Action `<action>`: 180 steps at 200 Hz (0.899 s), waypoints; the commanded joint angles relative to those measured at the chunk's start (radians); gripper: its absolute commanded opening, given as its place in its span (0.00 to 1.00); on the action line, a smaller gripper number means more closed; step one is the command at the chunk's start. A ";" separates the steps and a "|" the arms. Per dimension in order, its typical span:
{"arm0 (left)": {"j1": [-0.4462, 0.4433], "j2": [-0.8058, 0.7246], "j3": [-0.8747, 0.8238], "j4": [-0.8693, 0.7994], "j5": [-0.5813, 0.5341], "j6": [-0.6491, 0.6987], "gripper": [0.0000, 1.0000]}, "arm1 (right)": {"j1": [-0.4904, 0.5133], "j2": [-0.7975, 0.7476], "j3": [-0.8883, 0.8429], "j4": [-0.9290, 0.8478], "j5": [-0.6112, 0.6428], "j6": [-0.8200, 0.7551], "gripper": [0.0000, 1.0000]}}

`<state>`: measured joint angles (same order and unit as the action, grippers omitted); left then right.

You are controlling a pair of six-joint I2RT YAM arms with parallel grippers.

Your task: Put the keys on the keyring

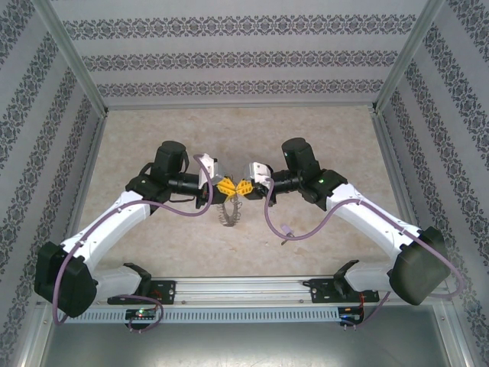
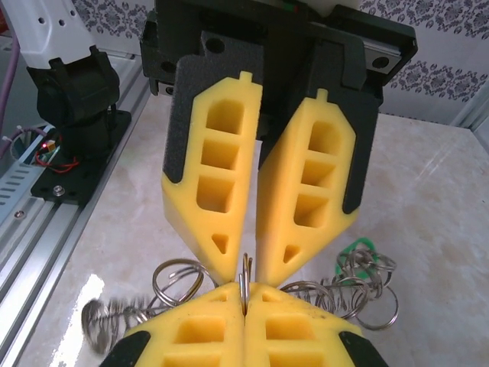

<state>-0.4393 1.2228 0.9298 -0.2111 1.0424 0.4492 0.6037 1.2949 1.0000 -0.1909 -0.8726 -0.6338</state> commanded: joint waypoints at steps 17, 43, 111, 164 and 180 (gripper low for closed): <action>-0.017 0.015 0.033 0.013 -0.012 0.023 0.11 | -0.001 0.007 0.020 0.033 -0.043 0.011 0.00; -0.017 0.006 0.032 0.013 -0.030 0.023 0.07 | -0.002 0.007 0.024 0.013 -0.032 0.002 0.00; -0.019 -0.021 0.013 0.031 -0.067 0.042 0.00 | -0.004 0.000 0.006 0.025 0.007 0.034 0.17; -0.019 -0.055 -0.019 0.075 -0.092 0.023 0.00 | -0.018 -0.029 -0.014 0.014 0.068 0.011 0.22; -0.018 -0.058 -0.020 0.070 -0.097 0.026 0.00 | -0.030 -0.039 -0.025 0.026 0.075 0.031 0.23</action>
<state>-0.4458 1.1957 0.9184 -0.1932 0.9455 0.4641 0.5907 1.2869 0.9985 -0.1795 -0.8108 -0.6083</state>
